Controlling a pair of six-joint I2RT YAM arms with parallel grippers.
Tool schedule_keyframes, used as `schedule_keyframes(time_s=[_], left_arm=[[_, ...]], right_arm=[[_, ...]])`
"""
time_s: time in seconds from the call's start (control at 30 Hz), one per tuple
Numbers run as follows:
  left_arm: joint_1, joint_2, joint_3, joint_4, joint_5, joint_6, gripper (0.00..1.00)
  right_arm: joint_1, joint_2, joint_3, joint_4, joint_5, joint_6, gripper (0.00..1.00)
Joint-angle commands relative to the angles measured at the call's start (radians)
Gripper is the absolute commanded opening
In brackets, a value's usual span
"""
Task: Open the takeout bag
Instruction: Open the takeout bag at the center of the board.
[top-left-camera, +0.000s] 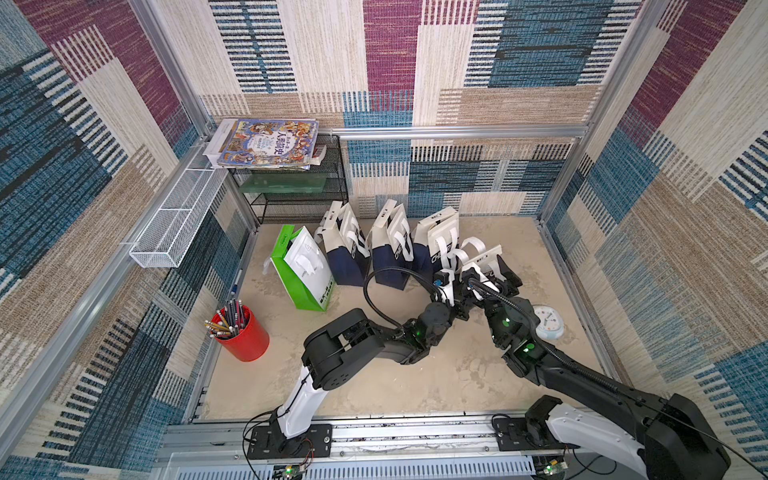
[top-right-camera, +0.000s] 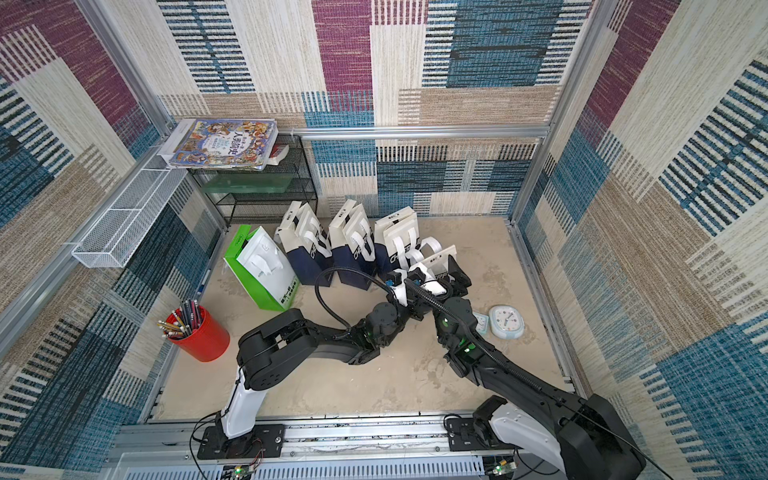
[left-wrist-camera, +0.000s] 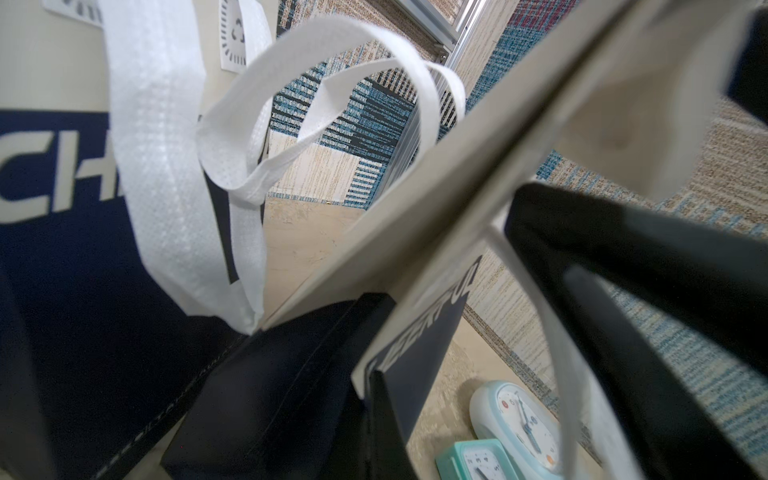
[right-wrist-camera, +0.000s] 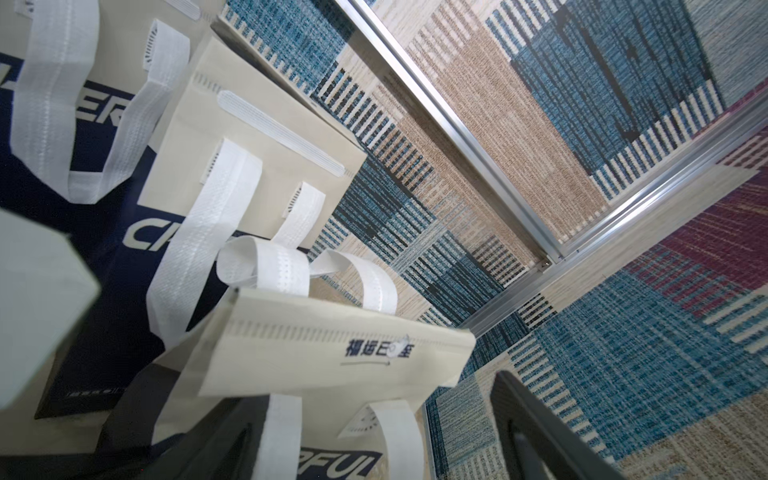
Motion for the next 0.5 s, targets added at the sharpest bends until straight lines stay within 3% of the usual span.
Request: schedule_keyframes(time_s=[0.0,0.47], left_arm=[[0.001,0.008,-0.003,-0.145,0.006,-0.004,0.0],[0.001,0.016,-0.002,-0.148,0.001,-0.002,0.0]], right_arm=[[-0.006,0.026,-0.003,0.171,0.074,-0.03,0.86],[0.006,0.102,-0.006,0.202,0.009,-0.001,0.82]])
